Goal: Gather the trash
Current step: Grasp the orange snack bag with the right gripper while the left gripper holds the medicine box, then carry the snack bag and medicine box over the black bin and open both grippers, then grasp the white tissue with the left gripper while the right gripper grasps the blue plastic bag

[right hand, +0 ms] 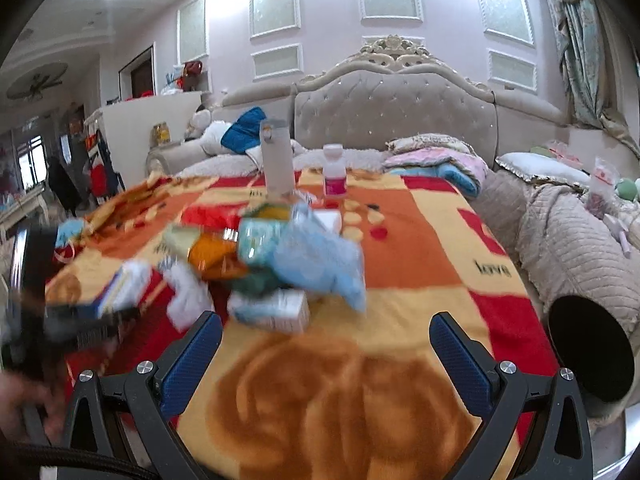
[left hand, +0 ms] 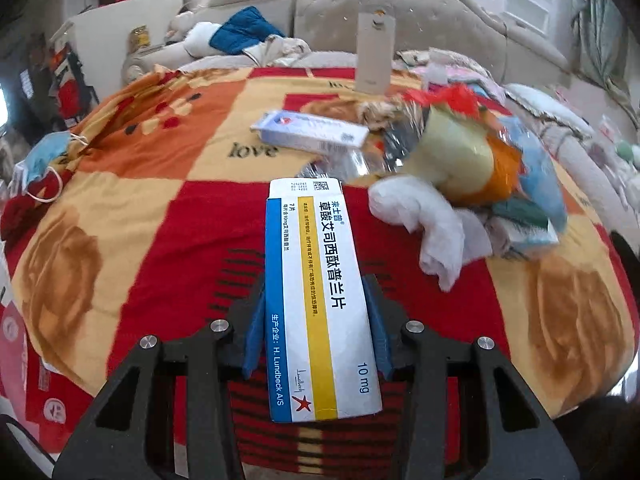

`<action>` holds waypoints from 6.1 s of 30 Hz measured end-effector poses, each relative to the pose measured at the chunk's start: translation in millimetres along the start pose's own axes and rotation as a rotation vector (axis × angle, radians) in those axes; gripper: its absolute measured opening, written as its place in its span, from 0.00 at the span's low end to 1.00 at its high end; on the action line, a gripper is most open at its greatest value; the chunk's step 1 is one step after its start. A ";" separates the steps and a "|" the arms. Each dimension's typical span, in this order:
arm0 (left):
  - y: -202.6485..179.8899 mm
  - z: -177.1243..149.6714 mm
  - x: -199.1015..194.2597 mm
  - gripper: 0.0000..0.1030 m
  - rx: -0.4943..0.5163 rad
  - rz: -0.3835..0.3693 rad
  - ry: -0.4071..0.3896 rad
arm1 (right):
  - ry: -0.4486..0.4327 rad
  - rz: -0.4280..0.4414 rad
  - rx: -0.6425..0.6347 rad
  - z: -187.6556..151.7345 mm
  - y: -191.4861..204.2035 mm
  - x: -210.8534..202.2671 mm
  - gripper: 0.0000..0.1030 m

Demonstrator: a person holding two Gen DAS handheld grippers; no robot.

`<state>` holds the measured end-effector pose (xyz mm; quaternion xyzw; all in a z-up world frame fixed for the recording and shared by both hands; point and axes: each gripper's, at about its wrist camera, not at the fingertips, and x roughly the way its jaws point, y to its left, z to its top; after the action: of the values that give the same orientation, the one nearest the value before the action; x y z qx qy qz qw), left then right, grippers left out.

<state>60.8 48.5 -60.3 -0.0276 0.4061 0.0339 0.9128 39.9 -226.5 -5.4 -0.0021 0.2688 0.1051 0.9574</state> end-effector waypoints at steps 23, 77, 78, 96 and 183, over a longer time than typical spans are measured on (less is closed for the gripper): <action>29.4 -9.9 7.4 0.41 -0.085 0.001 0.014 | 0.151 0.456 -0.138 46.0 78.5 144.5 0.84; -42.7 45.5 -109.8 0.41 -0.010 -0.070 -0.137 | -0.066 0.416 0.172 62.6 -117.4 -32.7 0.52; -49.8 48.0 -108.7 0.41 0.003 -0.073 -0.139 | -0.068 0.405 0.166 62.2 -121.0 -32.1 0.52; -224.6 64.8 -85.1 0.41 0.221 -0.168 -0.127 | -0.219 0.065 0.365 0.8 -270.2 -114.1 0.53; -32.1 32.8 38.5 0.61 -0.003 -0.313 0.040 | 0.231 0.218 0.252 28.9 -60.0 146.5 0.64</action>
<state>113.5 20.6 -66.3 -0.0925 0.4147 -0.1086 0.8987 189.0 -254.1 -59.3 0.1348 0.3865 0.1729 0.8958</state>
